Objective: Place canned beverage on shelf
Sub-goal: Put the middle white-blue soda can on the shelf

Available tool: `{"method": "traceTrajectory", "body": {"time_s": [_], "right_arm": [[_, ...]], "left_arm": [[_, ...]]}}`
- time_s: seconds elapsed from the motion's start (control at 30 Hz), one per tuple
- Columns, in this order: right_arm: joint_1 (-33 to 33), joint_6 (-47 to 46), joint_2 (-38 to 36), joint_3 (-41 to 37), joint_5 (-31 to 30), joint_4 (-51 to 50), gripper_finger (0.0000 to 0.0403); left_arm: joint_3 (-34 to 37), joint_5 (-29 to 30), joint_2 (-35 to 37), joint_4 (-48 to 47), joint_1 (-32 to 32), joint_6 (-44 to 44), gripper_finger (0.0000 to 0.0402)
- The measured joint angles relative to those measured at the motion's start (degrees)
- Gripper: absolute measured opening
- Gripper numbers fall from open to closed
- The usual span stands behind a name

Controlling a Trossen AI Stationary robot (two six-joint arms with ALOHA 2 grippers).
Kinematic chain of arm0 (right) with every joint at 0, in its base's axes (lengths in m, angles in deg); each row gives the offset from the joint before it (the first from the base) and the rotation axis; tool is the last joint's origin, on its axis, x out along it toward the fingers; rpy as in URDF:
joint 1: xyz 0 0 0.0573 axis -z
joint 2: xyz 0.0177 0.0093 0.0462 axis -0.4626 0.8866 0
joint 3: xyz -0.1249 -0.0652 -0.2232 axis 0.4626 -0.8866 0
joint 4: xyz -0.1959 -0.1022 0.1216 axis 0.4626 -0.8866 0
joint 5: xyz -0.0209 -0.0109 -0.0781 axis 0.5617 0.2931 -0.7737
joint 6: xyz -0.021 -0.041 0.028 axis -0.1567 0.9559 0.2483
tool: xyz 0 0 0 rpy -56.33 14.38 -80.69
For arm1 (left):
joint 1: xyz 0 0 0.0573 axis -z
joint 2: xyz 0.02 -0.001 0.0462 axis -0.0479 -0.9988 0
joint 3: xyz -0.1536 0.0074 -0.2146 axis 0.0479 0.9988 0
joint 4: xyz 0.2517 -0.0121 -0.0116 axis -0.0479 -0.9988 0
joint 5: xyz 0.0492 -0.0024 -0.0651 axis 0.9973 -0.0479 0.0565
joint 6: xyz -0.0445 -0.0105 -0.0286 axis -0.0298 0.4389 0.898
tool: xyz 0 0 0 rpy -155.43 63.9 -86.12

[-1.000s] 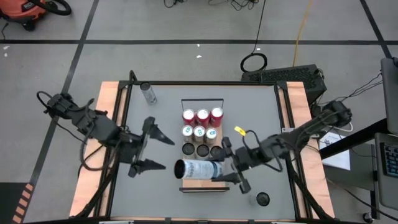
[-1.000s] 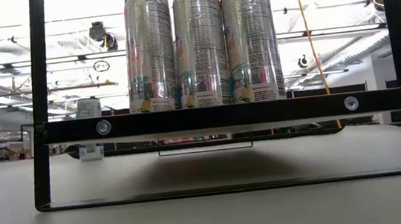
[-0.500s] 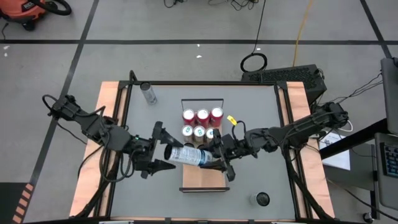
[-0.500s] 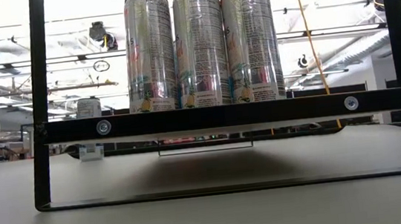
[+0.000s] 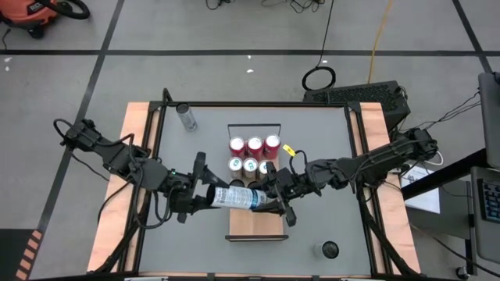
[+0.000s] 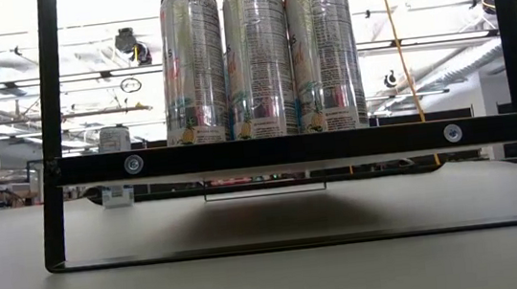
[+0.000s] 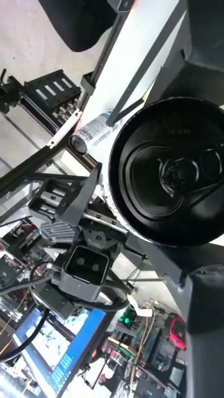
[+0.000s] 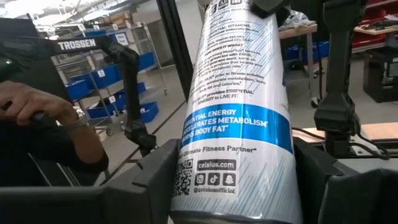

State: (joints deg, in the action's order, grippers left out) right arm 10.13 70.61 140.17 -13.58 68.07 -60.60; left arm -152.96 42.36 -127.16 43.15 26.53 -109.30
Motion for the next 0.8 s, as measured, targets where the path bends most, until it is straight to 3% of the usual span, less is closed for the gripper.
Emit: {"method": "traceTrajectory", "body": {"time_s": [0.23, 0.43, 0.57, 0.8], "right_arm": [[0.1, 0.4, 0.0, 0.0, -0.2, -0.3, 0.0208], [0.1, 1.3, -0.4, 0.0, -2.0, -1.2, 0.0248], [-0.4, 2.2, -2.0, 0.1, -7.0, -1.2, 0.0285], [-6.3, 9.7, -4.4, 0.1, -19.5, -9.3, 0.0319]], "left_arm": [[0.0, 0.4, 0.0, -0.7, 0.0, 1.0, 0.025], [0.0, 1.7, 0.0, -0.9, 0.1, 4.2, 0.0248], [0.1, 4.6, 0.0, -1.9, 0.2, 9.8, 0.0247], [0.1, 12.6, 0.0, -2.7, 1.0, 28.8, 0.0247]]}}
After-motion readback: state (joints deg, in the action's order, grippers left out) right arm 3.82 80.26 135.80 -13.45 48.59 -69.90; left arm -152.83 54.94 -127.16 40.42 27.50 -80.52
